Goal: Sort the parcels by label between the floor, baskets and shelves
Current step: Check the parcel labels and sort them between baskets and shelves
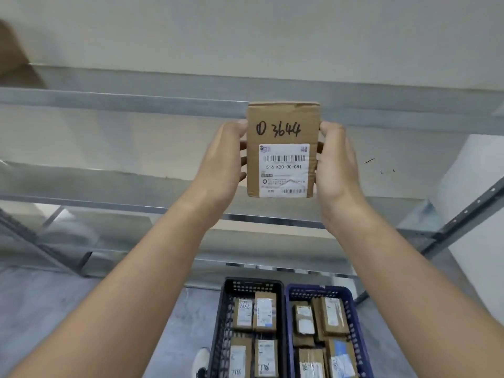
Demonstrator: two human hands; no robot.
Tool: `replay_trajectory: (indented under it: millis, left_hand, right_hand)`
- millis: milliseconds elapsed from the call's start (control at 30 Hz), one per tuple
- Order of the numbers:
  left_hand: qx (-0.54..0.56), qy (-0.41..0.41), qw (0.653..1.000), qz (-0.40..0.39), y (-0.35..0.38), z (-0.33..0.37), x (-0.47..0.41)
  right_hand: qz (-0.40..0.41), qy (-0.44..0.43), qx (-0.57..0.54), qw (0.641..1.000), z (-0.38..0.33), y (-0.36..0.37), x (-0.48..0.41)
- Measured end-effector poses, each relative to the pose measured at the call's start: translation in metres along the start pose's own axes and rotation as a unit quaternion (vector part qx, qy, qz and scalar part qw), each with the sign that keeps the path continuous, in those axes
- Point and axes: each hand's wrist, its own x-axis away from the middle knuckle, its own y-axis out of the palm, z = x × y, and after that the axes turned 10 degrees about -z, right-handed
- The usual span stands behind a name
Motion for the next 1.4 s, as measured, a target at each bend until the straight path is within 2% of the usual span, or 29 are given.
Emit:
replay_trajectory:
  millis: [267, 433, 700, 967, 1167, 1400]
  left_hand:
    - [0.007, -0.075, 0.997, 0.018, -0.026, -0.089, -0.020]
    - [0.006, -0.124, 0.992, 0.011, -0.048, -0.171, -0.039]
    - [0.023, -0.207, 0.978, 0.011, -0.069, -0.301, -0.064]
    - [0.038, -0.292, 0.955, 0.016, -0.080, -0.419, -0.061]
    - [0.026, -0.339, 0.940, 0.005, -0.084, -0.513, -0.057]
    - [0.017, -0.377, 0.926, 0.031, -0.086, -0.618, -0.058]
  right_hand:
    - [-0.017, 0.077, 0.020, 0.997, 0.089, 0.017, -0.004]
    - [0.006, 0.129, 0.026, 0.991, 0.168, 0.030, -0.012]
    - [-0.006, 0.201, 0.047, 0.978, 0.301, 0.046, -0.010]
    - [-0.040, 0.279, 0.019, 0.959, 0.420, 0.059, 0.007]
    - [-0.103, 0.311, 0.114, 0.938, 0.518, 0.067, 0.014]
    - [-0.135, 0.369, 0.118, 0.912, 0.605, 0.071, 0.018]
